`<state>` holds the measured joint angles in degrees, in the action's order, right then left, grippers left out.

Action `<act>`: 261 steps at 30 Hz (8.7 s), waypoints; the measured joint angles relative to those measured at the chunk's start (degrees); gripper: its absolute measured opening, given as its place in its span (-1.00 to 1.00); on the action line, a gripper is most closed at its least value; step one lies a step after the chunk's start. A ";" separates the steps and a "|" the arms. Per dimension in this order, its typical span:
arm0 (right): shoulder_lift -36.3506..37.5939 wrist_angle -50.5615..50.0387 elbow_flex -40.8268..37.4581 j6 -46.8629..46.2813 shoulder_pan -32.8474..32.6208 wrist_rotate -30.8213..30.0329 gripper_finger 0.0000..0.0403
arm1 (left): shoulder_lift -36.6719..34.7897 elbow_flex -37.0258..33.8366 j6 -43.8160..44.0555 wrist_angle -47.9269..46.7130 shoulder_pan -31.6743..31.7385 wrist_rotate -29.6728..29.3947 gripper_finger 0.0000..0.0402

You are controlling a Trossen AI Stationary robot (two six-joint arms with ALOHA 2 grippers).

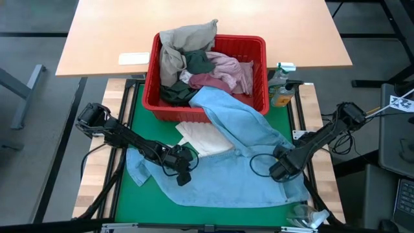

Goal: Fold laundry
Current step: Fold the blue jeans

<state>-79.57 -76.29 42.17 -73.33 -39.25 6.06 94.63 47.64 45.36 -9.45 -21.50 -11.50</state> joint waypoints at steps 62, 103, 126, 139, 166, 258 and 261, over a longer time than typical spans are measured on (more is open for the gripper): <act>1.86 20.52 20.68 33.19 0.05 -33.53 -0.55 | -10.36 5.32 41.62 -46.93 -26.03 15.44 0.00; 1.86 20.50 20.68 33.17 0.03 -33.53 -0.40 | -10.16 1.58 41.05 -55.21 -23.99 26.36 -0.93; 1.86 20.11 20.68 33.19 0.01 -33.47 -0.40 | -12.44 26.93 44.58 -80.60 -24.46 44.76 -0.96; 1.86 19.18 20.68 34.85 0.03 -33.96 -0.40 | -12.55 43.94 51.06 -80.58 -22.47 47.46 -0.97; 1.86 14.02 20.68 34.87 0.03 -33.96 -0.40 | -10.31 48.87 61.04 -39.95 -11.99 18.92 -0.94; -6.93 65.68 20.68 50.05 14.85 -20.03 0.30 | 3.13 48.81 24.46 -32.89 11.91 16.67 -0.93; -6.93 65.84 20.68 49.92 14.85 -20.02 0.30 | 3.13 48.81 24.41 -32.91 11.91 16.65 -0.93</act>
<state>-86.50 -10.45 62.85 -23.41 -24.40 -13.96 97.76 96.44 69.78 -42.37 -9.58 5.15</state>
